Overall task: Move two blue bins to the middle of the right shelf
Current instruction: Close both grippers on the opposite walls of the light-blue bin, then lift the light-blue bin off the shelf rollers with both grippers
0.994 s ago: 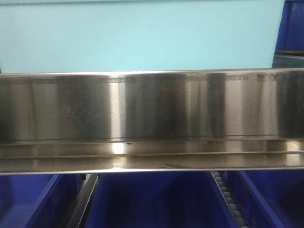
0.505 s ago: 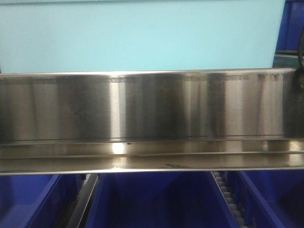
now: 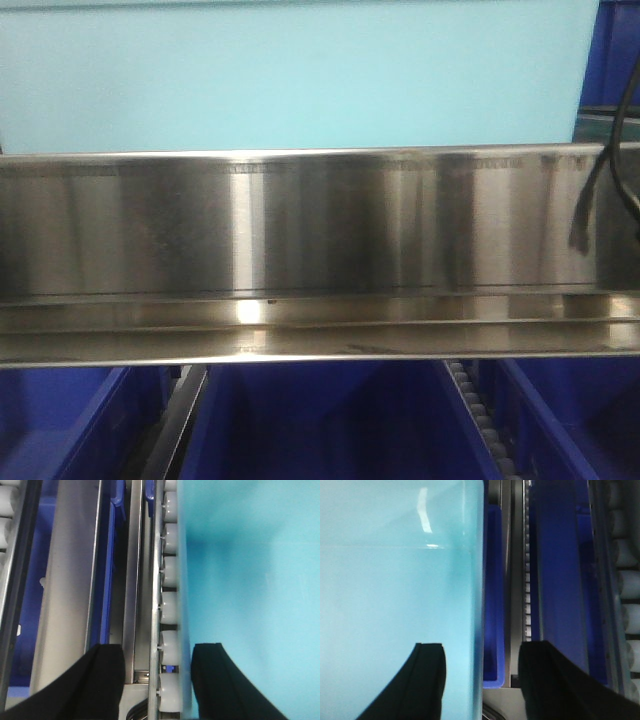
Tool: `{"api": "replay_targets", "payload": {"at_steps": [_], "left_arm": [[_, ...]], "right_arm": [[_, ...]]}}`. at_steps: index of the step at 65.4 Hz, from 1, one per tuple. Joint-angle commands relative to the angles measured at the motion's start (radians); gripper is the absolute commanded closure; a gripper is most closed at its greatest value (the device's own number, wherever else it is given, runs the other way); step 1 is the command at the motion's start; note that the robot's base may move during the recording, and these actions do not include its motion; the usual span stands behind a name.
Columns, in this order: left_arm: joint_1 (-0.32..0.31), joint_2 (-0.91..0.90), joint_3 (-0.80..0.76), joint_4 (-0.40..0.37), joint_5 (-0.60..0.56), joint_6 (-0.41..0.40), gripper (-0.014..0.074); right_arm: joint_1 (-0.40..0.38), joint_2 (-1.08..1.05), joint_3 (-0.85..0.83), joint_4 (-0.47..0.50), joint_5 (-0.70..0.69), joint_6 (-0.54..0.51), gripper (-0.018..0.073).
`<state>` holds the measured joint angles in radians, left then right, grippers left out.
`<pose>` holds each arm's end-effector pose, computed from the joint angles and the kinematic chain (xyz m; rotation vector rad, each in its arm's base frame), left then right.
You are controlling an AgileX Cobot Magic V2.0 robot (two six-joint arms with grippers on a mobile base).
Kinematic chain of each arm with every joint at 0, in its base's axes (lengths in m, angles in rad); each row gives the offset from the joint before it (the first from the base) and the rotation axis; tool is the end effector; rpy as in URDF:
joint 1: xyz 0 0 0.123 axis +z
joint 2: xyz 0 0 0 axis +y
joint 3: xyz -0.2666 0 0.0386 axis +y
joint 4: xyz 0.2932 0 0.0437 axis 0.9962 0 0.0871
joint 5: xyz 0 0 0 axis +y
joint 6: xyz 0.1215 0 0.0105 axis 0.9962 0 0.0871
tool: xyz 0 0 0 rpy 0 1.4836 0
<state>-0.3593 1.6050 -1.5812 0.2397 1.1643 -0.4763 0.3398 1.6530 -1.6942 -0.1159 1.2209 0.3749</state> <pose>0.3808 -0.1146 0.3192 -0.0978 2.6154 0.0377 0.3886 0.1233 0.3337 0.0290 2.6521 0.0787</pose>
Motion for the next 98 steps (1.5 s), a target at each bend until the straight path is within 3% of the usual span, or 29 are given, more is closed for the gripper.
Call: {"api": "replay_targets", "payload": {"at_steps": [1,81,89,95,98], "left_arm": [[-0.007,0.014,-0.008,0.001,-0.001,-0.009,0.0354],[-0.007,0.078,-0.008,-0.004,-0.002,-0.009,0.0368],[-0.007,0.078,-0.008,-0.013,0.006,-0.009,0.0512],[-0.007,0.078,-0.008,-0.037,0.006,-0.009,0.0687],[-0.007,0.078,-0.008,-0.049,0.006,-0.009,0.0707]], "right_arm": [[0.0,0.014,-0.009,-0.016,0.0,0.001,0.0316],[0.0,0.088,-0.009,-0.007,0.0,0.003,0.0325],[0.0,0.088,-0.009,-0.007,0.0,0.003,0.0454],[0.0,0.088,-0.009,-0.007,0.0,0.005,0.0638],[0.0,0.088,-0.009,-0.007,0.0,0.008,0.0725]]}}
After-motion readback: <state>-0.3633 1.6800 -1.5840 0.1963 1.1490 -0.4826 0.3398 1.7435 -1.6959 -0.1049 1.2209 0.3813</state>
